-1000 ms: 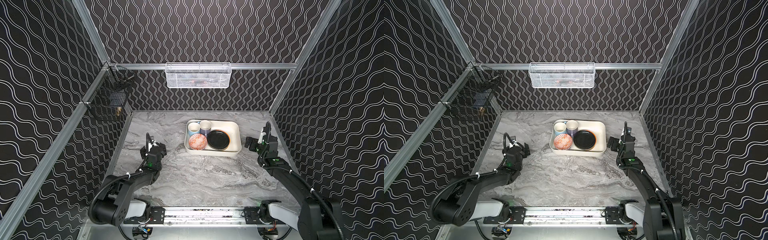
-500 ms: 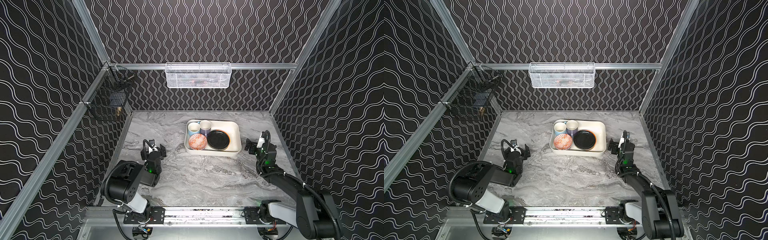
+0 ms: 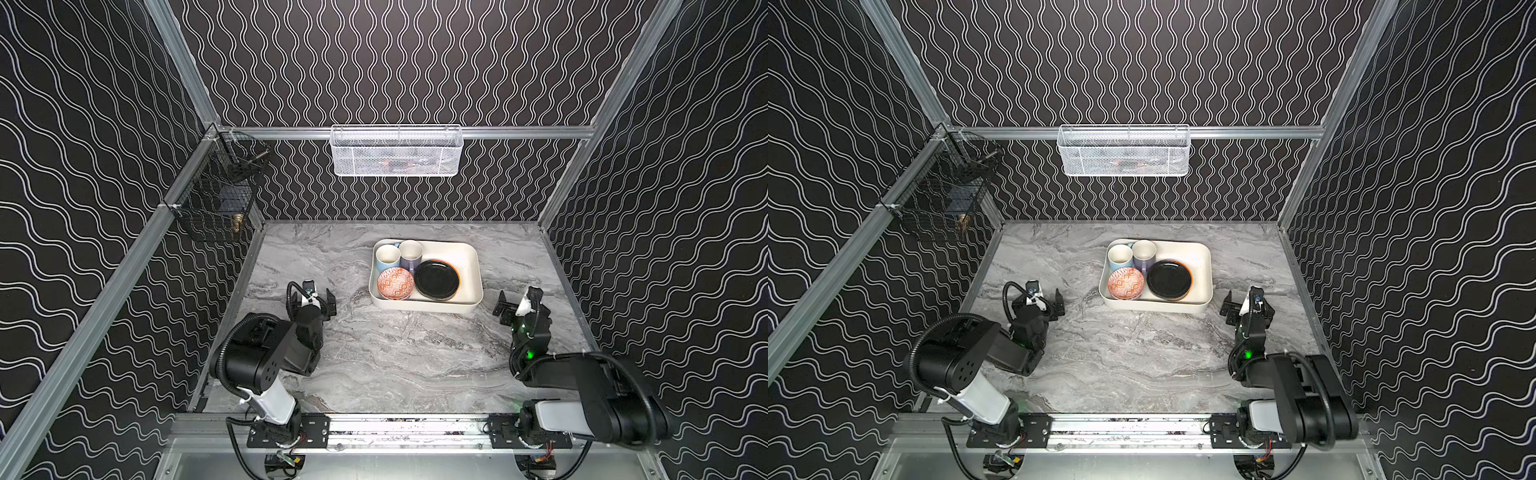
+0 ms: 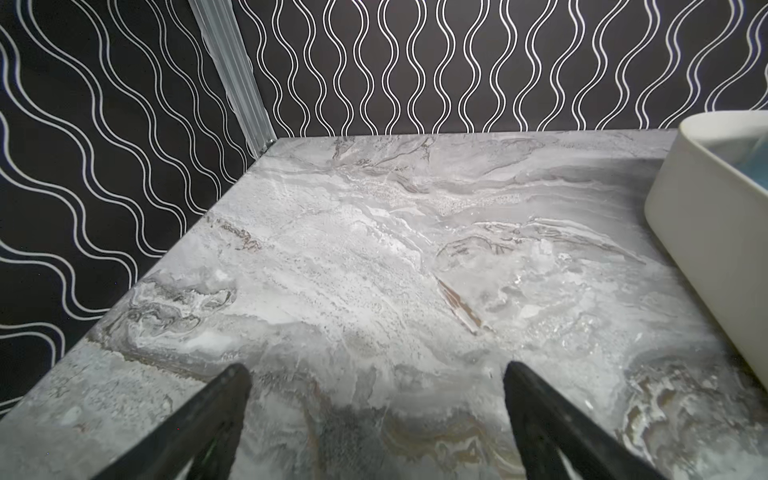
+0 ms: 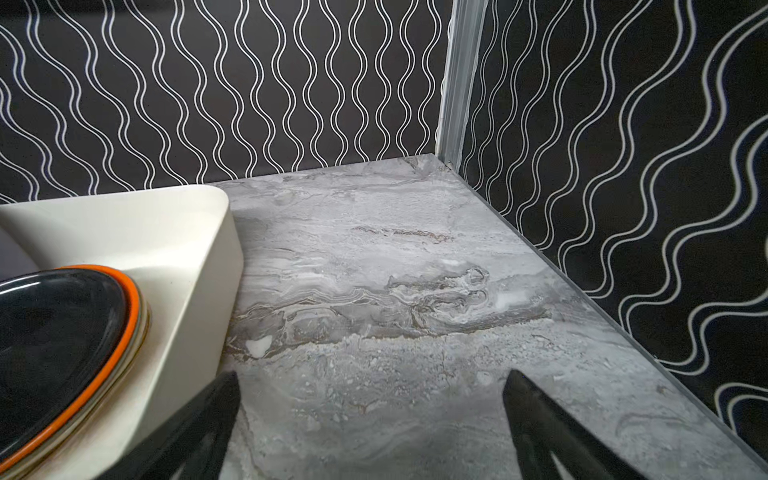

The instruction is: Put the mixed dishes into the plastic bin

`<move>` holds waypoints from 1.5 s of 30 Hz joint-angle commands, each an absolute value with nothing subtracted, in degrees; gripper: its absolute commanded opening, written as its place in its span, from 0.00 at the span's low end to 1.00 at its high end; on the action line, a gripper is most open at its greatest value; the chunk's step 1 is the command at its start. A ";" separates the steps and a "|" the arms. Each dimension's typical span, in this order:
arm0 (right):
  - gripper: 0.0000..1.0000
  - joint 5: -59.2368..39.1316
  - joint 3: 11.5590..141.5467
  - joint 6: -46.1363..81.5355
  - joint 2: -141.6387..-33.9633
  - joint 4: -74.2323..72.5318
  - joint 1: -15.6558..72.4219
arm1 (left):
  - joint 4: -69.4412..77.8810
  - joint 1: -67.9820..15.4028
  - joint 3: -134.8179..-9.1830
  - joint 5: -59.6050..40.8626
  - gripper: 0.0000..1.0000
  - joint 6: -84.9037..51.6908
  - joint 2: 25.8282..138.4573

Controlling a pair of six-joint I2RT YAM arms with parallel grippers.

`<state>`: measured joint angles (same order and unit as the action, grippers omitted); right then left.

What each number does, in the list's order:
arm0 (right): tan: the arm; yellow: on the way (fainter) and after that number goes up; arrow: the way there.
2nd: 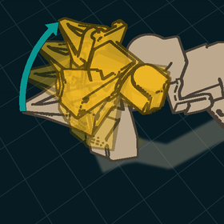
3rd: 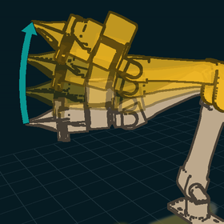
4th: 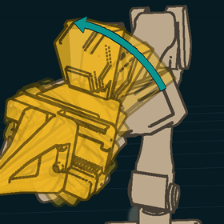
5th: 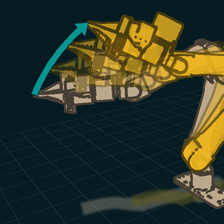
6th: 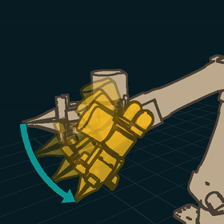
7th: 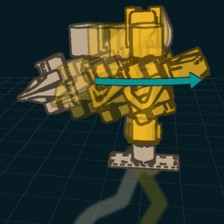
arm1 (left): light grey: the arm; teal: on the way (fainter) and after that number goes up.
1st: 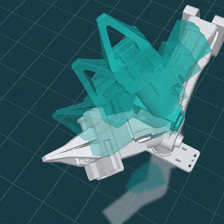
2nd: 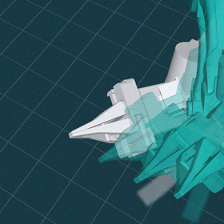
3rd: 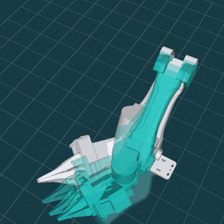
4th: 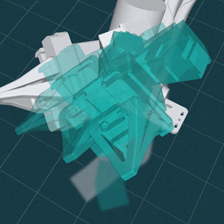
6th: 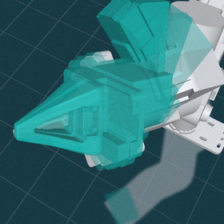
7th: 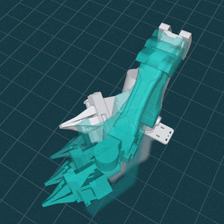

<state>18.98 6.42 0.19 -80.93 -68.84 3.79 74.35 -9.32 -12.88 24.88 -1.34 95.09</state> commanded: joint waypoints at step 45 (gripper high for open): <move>1.00 -1.67 15.29 0.11 -88.24 -66.97 -4.80 | 70.81 -2.90 -15.41 5.89 0.99 -0.69 94.35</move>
<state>-1.15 15.22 0.23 -88.23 -65.82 -4.82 69.12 -3.05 -15.40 6.20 -0.80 94.67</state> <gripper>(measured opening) 0.998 0.986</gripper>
